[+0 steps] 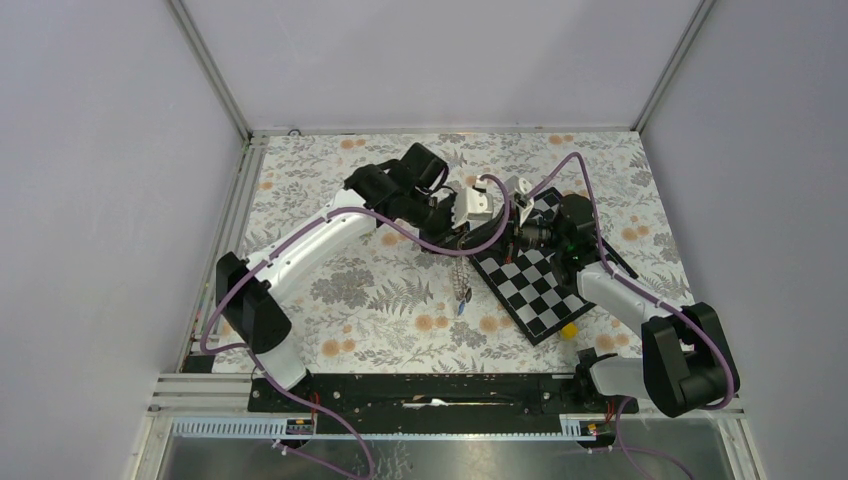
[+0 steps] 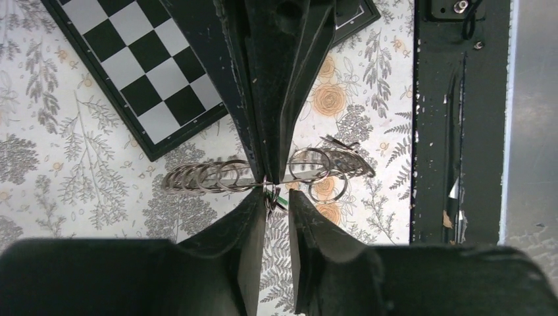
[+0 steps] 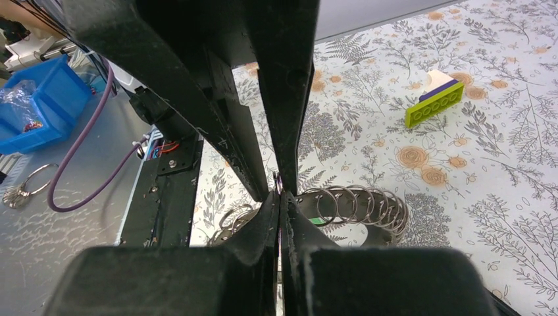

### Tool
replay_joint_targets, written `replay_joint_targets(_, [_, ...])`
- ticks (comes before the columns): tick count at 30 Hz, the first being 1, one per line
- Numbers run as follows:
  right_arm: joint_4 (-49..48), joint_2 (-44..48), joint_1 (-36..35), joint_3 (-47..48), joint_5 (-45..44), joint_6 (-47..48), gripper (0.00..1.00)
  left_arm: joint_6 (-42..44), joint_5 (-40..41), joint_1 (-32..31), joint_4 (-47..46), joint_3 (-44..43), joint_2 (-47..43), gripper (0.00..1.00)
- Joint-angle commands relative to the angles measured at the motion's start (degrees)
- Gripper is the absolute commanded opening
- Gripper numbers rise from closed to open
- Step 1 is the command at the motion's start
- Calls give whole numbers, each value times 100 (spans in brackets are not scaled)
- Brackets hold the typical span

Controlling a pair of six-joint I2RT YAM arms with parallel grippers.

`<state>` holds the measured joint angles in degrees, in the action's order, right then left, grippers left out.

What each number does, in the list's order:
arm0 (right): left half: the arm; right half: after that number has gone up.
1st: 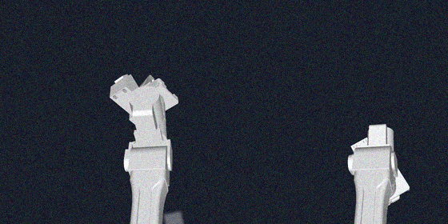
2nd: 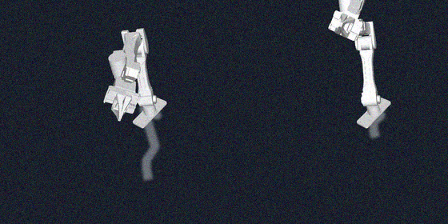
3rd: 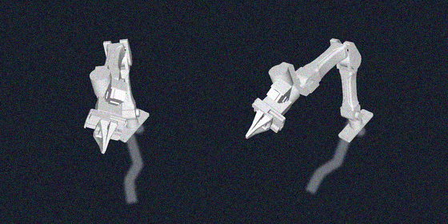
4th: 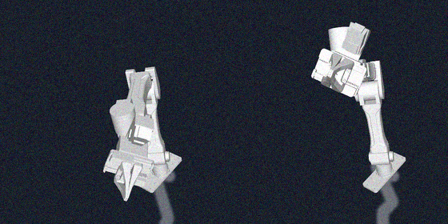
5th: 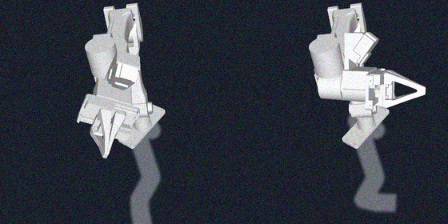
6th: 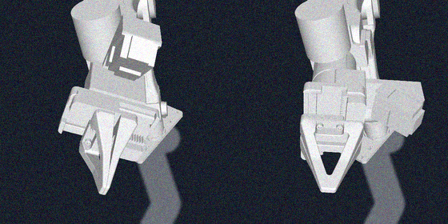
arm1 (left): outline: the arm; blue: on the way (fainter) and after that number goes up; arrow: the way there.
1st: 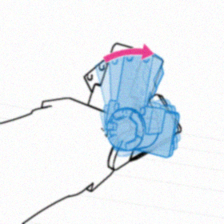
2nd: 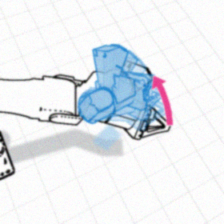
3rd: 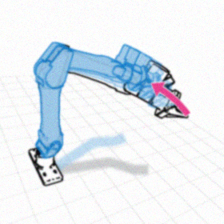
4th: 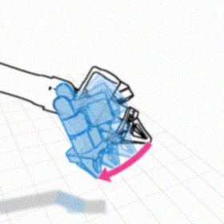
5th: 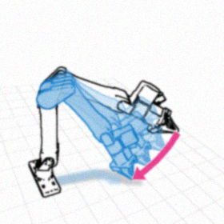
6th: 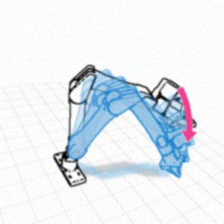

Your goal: Put the keys on the keyring

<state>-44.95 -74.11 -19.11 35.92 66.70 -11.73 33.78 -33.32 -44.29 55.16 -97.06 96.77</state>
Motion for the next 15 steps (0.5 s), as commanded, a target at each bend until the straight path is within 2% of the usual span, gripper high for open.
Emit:
replay_joint_targets(1, [-754, 191, -31, 29, -61, -365, 0, 6, -638, 193, -391, 202, -312, 29])
replay_joint_targets(6, [-770, 194, -32, 32, -45, -378, 0, -17, -802, 391, -620, 476, -483, 41])
replay_joint_targets(15, [-676, 198, -23, 29, -34, -243, 0, -50, -939, 473, -689, 557, -575, 43])
